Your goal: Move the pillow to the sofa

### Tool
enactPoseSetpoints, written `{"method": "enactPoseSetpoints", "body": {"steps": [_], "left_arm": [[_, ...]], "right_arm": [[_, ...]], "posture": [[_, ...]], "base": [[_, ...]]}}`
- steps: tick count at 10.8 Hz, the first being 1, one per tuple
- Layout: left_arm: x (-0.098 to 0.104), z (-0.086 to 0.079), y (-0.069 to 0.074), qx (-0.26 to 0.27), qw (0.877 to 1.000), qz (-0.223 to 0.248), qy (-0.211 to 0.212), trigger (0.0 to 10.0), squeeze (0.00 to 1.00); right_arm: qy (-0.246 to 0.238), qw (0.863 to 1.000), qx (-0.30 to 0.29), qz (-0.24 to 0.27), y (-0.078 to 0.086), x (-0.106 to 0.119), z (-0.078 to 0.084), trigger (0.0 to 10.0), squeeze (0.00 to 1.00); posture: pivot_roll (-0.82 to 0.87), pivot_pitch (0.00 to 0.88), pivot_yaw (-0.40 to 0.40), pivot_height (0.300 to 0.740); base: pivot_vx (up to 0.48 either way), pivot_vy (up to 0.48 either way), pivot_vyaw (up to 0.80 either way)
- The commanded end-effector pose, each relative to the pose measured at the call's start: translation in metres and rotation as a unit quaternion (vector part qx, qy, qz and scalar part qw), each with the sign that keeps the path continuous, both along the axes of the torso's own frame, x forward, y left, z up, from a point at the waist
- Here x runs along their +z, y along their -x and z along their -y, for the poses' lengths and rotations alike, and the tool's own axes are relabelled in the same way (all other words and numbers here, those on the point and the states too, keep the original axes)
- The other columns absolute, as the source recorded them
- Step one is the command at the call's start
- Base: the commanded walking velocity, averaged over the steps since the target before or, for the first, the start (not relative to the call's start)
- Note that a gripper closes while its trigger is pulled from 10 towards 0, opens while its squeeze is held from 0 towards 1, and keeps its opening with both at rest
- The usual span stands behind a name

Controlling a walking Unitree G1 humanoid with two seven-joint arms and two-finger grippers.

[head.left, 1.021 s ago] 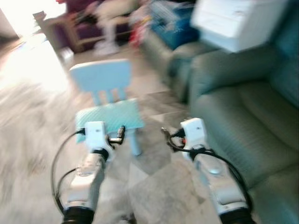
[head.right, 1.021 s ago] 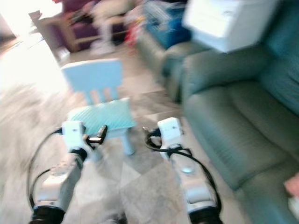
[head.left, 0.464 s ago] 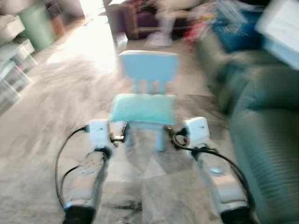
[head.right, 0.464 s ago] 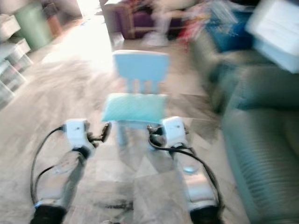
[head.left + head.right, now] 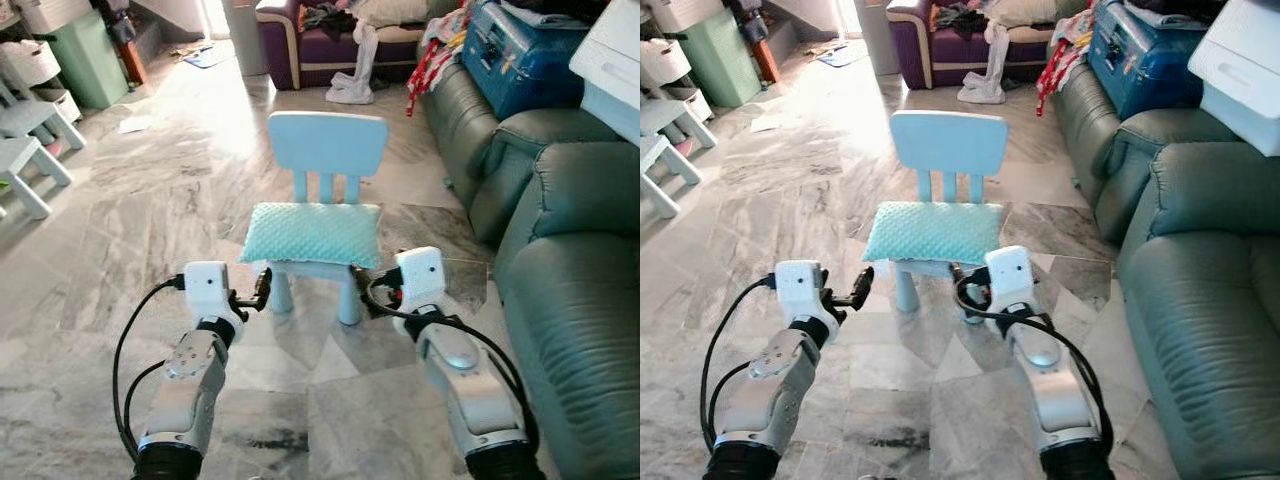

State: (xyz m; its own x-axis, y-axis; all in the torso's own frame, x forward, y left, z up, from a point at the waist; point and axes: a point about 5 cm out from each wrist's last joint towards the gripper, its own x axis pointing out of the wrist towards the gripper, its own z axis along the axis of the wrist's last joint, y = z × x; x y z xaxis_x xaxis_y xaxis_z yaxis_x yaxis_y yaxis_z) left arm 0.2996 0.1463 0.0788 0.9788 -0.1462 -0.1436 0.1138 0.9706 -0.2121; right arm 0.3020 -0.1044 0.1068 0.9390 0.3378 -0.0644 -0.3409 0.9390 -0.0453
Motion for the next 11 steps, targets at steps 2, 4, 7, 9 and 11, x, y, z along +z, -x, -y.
{"method": "enactPoseSetpoints", "body": {"steps": [2, 4, 7, 9, 11], "left_arm": [[0.0028, -0.003, -0.0008, 0.001, 1.0, 0.003, 0.0, 10.0, 0.0], [0.0016, -0.0024, -0.0004, -0.006, 1.0, 0.002, 0.005, 10.0, 0.0], [0.004, -0.0005, 0.0008, -0.016, 1.0, 0.011, 0.018, 10.0, 0.0], [0.0036, -0.0009, 0.0027, -0.017, 1.0, 0.01, 0.021, 10.0, 0.0], [0.0036, -0.0004, 0.0029, -0.017, 1.0, 0.01, 0.023, 10.0, 0.0]], "right_arm": [[-0.008, 1.0, 0.003, 0.009, -0.0013, 0.0056, -0.0011, 10.0, 0.0], [-0.008, 1.0, 0.0, 0.011, -0.001, 0.0059, -0.0008, 10.0, 0.0], [-0.012, 1.0, -0.002, 0.022, -0.0007, 0.0089, -0.0013, 10.0, 0.0], [-0.013, 1.0, -0.002, 0.022, -0.0002, 0.0085, -0.0011, 10.0, 0.0], [-0.014, 1.0, -0.002, 0.022, -0.0001, 0.0086, -0.0011, 10.0, 0.0]], "posture": [[-0.18, 0.065, 0.041, 0.74], [-0.18, 0.064, 0.043, 0.74], [-0.18, 0.067, 0.045, 0.74], [-0.18, 0.07, 0.045, 0.74], [-0.18, 0.073, 0.047, 0.74]], "base": [[0.0, 0.0, -0.78], [0.0, 0.0, -0.78], [0.255, 0.085, 0.0], [0.405, 0.257, 0.0], [0.405, 0.257, 0.0]]}}
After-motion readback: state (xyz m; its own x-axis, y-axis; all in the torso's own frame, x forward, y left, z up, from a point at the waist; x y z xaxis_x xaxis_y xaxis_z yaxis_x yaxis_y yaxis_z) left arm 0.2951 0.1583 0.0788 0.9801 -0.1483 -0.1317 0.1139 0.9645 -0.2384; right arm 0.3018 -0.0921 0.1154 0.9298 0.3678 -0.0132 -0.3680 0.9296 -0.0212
